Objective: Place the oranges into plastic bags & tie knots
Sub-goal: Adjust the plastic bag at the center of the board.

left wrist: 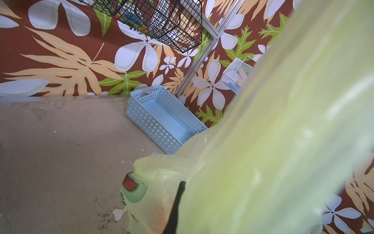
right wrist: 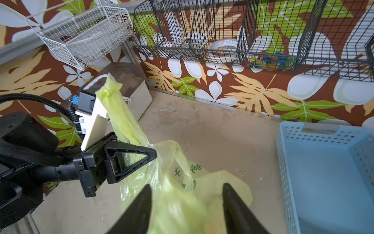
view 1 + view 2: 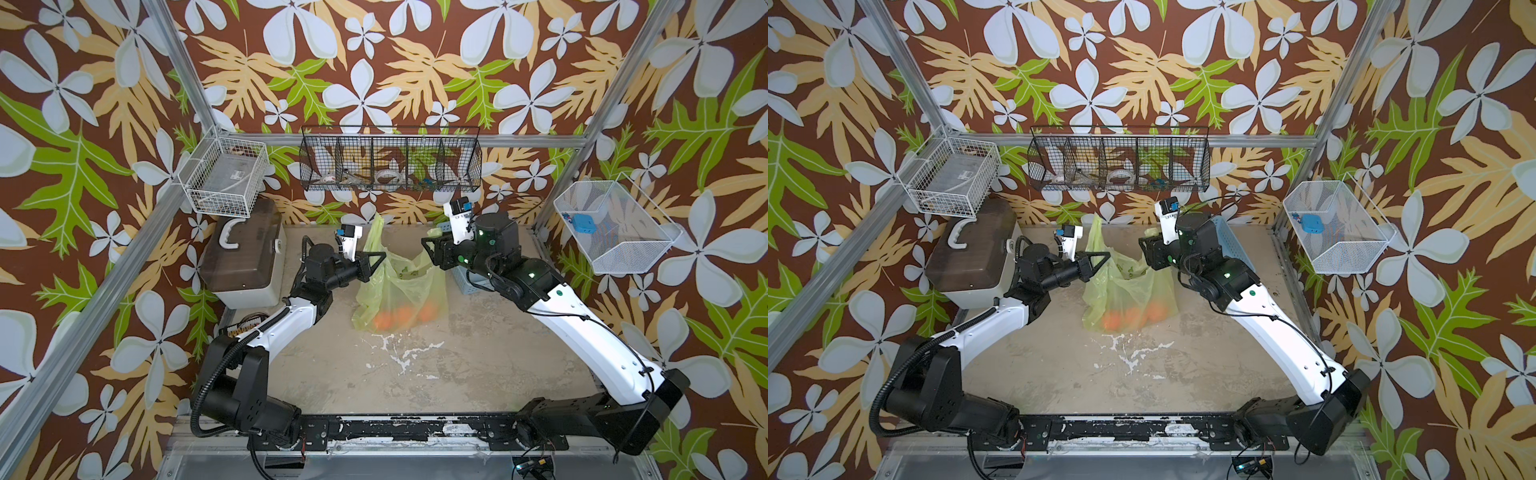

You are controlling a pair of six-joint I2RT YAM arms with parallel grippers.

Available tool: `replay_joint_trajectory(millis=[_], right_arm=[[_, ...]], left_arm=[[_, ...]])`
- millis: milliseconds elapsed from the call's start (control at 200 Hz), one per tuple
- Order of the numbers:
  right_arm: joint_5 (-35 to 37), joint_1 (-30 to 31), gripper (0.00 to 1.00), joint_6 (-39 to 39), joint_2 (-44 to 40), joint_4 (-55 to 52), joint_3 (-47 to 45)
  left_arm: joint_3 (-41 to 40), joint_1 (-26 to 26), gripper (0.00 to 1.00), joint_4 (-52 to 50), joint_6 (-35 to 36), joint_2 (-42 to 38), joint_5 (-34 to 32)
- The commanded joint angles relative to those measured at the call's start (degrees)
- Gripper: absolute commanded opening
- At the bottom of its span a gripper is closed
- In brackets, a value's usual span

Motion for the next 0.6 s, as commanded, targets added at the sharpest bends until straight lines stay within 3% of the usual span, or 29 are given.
replay_joint_trajectory(millis=[0, 355, 490, 596], right_arm=[[-1.49, -1.93, 0.63, 0.09, -0.85, -1.55, 1.42], [-4.44, -2.04, 0.65, 2.23, -2.34, -3.80, 0.94], [-3.76, -2.04, 0.60, 3.67, -4.08, -4.82, -0.40], [-3.54, -2.04, 0.65, 4.62, -5.62, -5.80, -0.87]], left_arm=[[-0.16, 0.09, 0.00, -0.58, 0.49, -0.10, 1.15], [0.26, 0.06, 0.00, -1.08, 0.79, -0.10, 1.49], [0.46, 0.03, 0.00, -1.27, 0.74, -0.01, 1.34], [0.70, 0.11, 0.00, -1.25, 0.43, 0.17, 1.43]])
